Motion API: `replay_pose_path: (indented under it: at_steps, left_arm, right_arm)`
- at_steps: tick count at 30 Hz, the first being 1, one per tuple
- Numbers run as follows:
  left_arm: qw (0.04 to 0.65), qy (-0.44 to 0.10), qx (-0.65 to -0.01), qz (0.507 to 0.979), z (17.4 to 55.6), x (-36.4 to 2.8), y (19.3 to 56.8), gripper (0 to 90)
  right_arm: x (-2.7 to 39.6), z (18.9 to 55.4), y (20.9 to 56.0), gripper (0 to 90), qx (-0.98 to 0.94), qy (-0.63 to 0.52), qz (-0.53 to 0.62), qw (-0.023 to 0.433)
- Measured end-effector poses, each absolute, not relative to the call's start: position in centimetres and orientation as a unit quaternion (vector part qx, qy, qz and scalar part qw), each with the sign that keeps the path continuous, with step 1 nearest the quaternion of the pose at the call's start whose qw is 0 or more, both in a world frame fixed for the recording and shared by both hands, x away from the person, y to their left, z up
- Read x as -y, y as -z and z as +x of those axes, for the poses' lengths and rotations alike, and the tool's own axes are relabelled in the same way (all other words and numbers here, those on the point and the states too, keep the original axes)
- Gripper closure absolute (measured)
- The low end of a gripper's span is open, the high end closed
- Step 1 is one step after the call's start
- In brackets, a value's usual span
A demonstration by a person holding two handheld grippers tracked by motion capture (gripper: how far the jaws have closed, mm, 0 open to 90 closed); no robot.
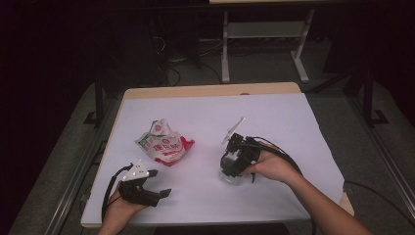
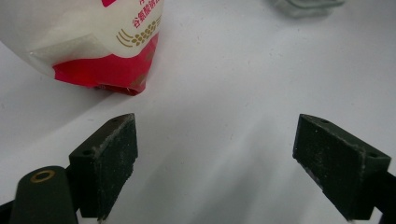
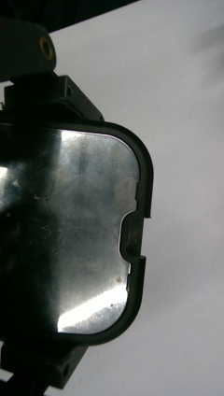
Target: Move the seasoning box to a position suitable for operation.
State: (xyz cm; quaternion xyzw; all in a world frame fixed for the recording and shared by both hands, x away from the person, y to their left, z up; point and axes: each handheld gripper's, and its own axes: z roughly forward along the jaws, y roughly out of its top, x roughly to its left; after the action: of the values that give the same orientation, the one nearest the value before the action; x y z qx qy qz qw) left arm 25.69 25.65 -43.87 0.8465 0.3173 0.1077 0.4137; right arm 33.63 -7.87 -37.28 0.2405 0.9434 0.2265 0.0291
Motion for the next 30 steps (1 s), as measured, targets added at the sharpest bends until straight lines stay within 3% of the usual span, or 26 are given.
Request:
replay_pose_path:
  at_steps: [11,15,30]
  left_arm:
    - [0.411,-0.108,-0.315,0.849,25.8,-25.7,44.0,13.6]
    - [0.412,-0.107,-0.314,0.849,25.7,-25.6,44.0,13.6]
    - [0.411,-0.105,-0.316,0.849,25.7,-25.6,44.0,13.6]
  right_arm:
    - [6.4,32.7,38.1,14.8,-0.954,-0.205,0.215,0.043]
    - [6.4,32.7,38.3,6.7,-0.955,-0.198,0.220,0.028]
    - [10.7,30.7,36.2,2.4,-0.933,-0.284,0.218,0.037]
